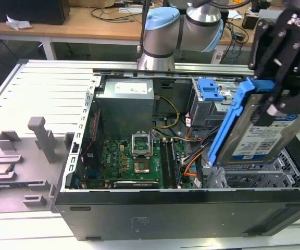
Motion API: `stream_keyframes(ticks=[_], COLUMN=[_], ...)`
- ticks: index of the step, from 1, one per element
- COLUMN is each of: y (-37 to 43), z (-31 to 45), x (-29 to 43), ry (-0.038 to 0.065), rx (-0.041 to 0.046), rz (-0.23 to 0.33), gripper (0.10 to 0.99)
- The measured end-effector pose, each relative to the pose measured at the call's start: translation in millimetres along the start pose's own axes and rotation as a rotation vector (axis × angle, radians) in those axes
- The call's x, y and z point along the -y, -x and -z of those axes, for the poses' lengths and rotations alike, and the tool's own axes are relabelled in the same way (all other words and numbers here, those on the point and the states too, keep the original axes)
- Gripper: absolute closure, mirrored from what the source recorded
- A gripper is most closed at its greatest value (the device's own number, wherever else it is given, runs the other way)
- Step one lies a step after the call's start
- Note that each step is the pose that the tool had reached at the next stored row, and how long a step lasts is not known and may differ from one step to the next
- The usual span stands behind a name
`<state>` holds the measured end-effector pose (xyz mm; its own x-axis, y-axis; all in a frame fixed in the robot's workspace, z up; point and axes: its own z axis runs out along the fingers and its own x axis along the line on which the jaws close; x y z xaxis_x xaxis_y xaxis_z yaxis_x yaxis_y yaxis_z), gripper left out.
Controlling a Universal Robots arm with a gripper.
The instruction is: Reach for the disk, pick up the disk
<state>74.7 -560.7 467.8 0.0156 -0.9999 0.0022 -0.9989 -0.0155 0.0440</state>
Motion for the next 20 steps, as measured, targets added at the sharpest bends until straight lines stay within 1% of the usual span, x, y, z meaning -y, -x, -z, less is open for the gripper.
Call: stream_keyframes(ticks=[1, 3, 5, 7, 8, 15, 16, 20], y=[-0.1, -0.3, -0.4, -0.5, -0.7, -0.9, -0.9, -1.0], z=[0.1, 0.7, 1.1, 1.4, 1.8, 2.7, 2.6, -0.8], x=[4.0, 16.2, 25.6, 33.4, 41.9, 61.1, 62.4, 62.8], ry=[0.0, 0.0, 0.0, 0.0, 0.0, 0.0, 0.0, 0.0], rx=[0.0001, 0.0, 0.0, 0.0001, 0.0, 0.0, 0.0001, 0.0], rz=[0.0, 0.0, 0.0, 0.0, 0.0, 0.0, 0.0, 0.0], gripper=[0.718, 0.718, 0.718, 0.718, 0.718, 0.718, 0.718, 0.718])
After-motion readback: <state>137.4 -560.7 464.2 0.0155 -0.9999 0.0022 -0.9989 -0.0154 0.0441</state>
